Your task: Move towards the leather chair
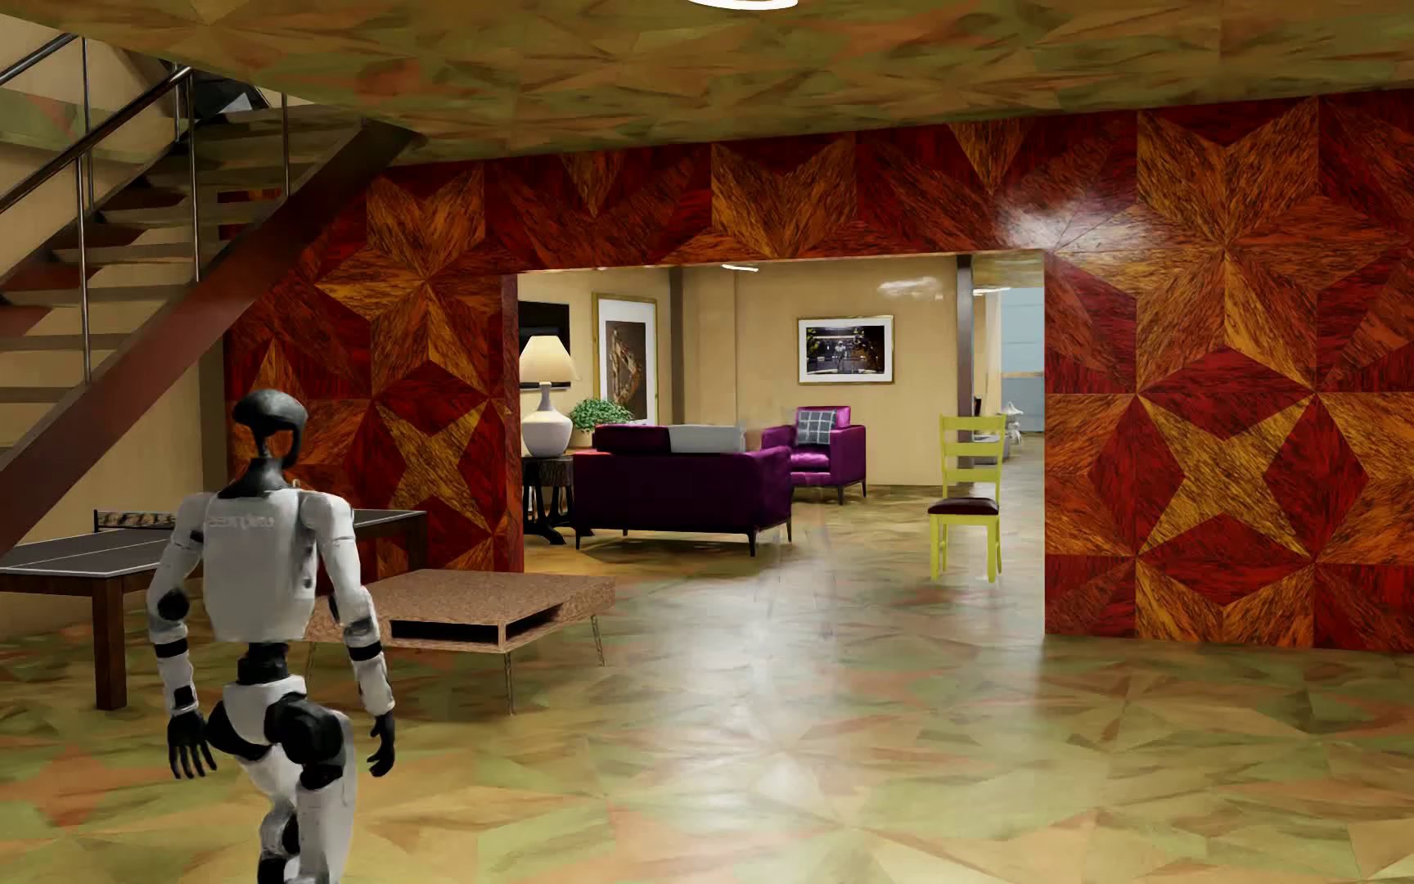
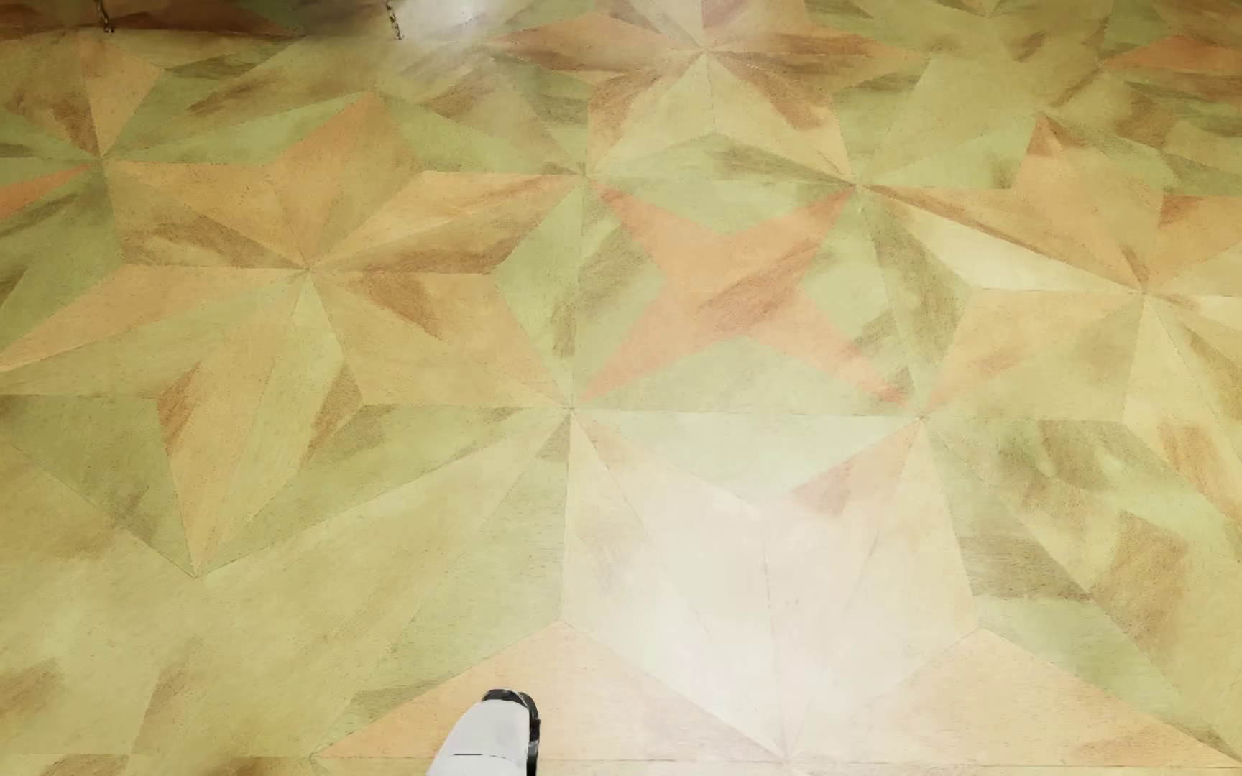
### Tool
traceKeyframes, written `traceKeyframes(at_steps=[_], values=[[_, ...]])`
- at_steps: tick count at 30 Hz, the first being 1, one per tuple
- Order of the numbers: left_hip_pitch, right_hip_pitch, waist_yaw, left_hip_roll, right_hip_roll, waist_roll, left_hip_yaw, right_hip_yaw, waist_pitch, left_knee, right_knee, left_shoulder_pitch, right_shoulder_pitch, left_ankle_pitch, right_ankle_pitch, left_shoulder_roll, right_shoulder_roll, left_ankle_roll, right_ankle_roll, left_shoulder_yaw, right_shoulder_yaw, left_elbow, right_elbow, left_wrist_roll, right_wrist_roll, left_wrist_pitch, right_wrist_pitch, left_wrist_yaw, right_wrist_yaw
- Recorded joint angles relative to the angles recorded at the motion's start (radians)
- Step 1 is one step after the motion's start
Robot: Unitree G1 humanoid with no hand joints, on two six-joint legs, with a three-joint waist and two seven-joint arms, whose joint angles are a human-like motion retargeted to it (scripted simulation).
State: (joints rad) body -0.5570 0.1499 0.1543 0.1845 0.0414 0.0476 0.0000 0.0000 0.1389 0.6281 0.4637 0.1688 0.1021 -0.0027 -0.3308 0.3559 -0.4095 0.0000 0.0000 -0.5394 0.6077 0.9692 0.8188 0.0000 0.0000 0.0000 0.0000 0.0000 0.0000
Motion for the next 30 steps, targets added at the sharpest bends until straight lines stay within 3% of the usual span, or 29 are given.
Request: traceKeyframes(at_steps=[3,5,7,9,10,12,15,19,20,21,22,23,24,25,27,29,30], values=[[-0.008,0.053,0.03,0.006,-0.029,-0.015,0.0,0.0,-0.01,-0.088,-0.009,0.018,-0.041,-0.01,0.006,0.003,0.018,0.0,0.0,-0.058,-0.008,0.113,-0.025,0.0,0.0,0.0,0.0,0.0,0.0],[-0.034,0.08,0.048,0.014,-0.053,-0.021,0.0,0.0,-0.025,-0.011,-0.011,0.036,-0.028,0.008,0.091,0.003,0.024,0.0,0.0,-0.068,-0.022,0.154,-0.071,0.0,0.0,0.0,0.0,0.0,0.0],[-0.043,0.071,0.017,-0.005,-0.078,-0.048,0.0,0.0,-0.032,0.1,0.048,0.039,0.034,0.006,0.333,0.006,0.047,0.0,0.0,-0.072,-0.096,0.174,-0.106,0.0,0.0,0.0,0.0,0.0,0.0],[0.028,-0.065,-0.024,-0.023,-0.107,-0.067,0.0,0.0,-0.054,0.137,0.295,0.03,0.088,-0.058,0.625,0.013,0.054,0.0,0.0,-0.025,-0.104,0.157,-0.09,0.0,0.0,0.0,0.0,0.0,0.0],[0.113,-0.126,-0.061,-0.069,-0.116,-0.082,0.0,0.0,-0.024,0.114,0.474,0.018,0.136,-0.083,0.72,0.035,0.039,0.0,0.0,-0.057,-0.106,0.098,-0.146,0.0,0.0,0.0,0.0,0.0,0.0],[0.231,-0.293,-0.127,-0.095,-0.092,-0.085,0.0,0.0,-0.012,0.073,0.776,-0.033,0.169,-0.123,0.696,0.063,0.03,0.0,0.0,-0.012,-0.083,0.03,-0.153,0.0,0.0,0.0,0.0,0.0,0.0],[0.402,-0.489,-0.244,-0.099,-0.036,-0.07,0.0,0.0,-0.006,0.004,0.797,-0.115,0.212,-0.15,0.608,0.089,0.02,0.0,0.0,0.095,-0.041,-0.084,-0.134,0.0,0.0,0.0,0.0,0.0,0.0],[0.617,-0.602,-0.31,-0.096,-0.024,-0.061,0.0,0.0,0.003,-0.061,0.236,-0.244,0.239,-0.229,0.672,0.104,0.026,0.0,0.0,0.155,0.012,-0.19,-0.108,0.0,0.0,0.0,0.0,0.0,0.0],[0.663,-0.599,-0.308,-0.103,-0.032,-0.067,0.0,0.0,-0.001,-0.07,0.082,-0.272,0.237,-0.256,0.578,0.099,0.035,0.0,0.0,0.161,0.022,-0.199,-0.095,0.0,0.0,0.0,0.0,0.0,0.0],[0.718,-0.579,-0.304,-0.111,-0.037,-0.073,0.0,0.0,0.0,-0.081,0.012,-0.294,0.232,-0.284,0.387,0.094,0.042,0.0,0.0,0.161,0.037,-0.211,-0.089,0.0,0.0,0.0,0.0,0.0,0.0],[0.76,-0.564,-0.306,-0.114,-0.036,-0.072,0.0,0.0,0.001,-0.088,-0.08,-0.306,0.225,-0.306,0.289,0.086,0.043,0.0,0.0,0.157,0.052,-0.224,-0.091,0.0,0.0,0.0,0.0,0.0,0.0],[0.791,-0.565,-0.31,-0.116,-0.043,-0.073,0.0,0.0,0.001,-0.087,-0.184,-0.309,0.214,-0.313,0.292,0.075,0.042,0.0,0.0,0.152,0.065,-0.24,-0.095,0.0,0.0,0.0,0.0,0.0,0.0],[0.803,-0.581,-0.317,-0.094,-0.037,-0.061,0.0,0.0,-0.001,-0.066,-0.019,-0.299,0.2,-0.3,0.274,0.067,0.041,0.0,0.0,0.146,0.064,-0.258,-0.1,0.0,0.0,0.0,0.0,0.0,0.0],[0.798,-0.597,-0.325,-0.075,-0.027,-0.048,0.0,0.0,-0.013,-0.041,-0.03,-0.277,0.183,-0.259,0.362,0.061,0.037,0.0,0.0,0.134,0.075,-0.272,-0.099,0.0,0.0,0.0,0.0,0.0,0.0],[0.784,-0.606,-0.302,-0.029,0.02,-0.012,0.0,0.0,-0.016,0.07,0.013,-0.198,0.136,-0.075,0.664,0.044,0.031,0.0,0.0,0.094,0.098,-0.263,-0.069,0.0,0.0,0.0,0.0,0.0,0.0],[0.586,-0.592,-0.265,0.017,0.037,0.019,0.0,0.0,-0.041,0.38,0.081,-0.16,0.046,0.123,0.635,0.025,0.03,0.0,0.0,0.004,0.072,-0.135,0.009,0.0,0.0,0.0,0.0,0.0,0.0],[0.487,-0.538,-0.238,0.032,0.06,0.032,0.0,0.0,-0.038,0.552,0.081,-0.145,0.008,0.133,0.583,0.023,0.022,0.0,0.0,-0.062,0.061,-0.075,0.012,0.0,0.0,0.0,0.0,0.0,0.0]])
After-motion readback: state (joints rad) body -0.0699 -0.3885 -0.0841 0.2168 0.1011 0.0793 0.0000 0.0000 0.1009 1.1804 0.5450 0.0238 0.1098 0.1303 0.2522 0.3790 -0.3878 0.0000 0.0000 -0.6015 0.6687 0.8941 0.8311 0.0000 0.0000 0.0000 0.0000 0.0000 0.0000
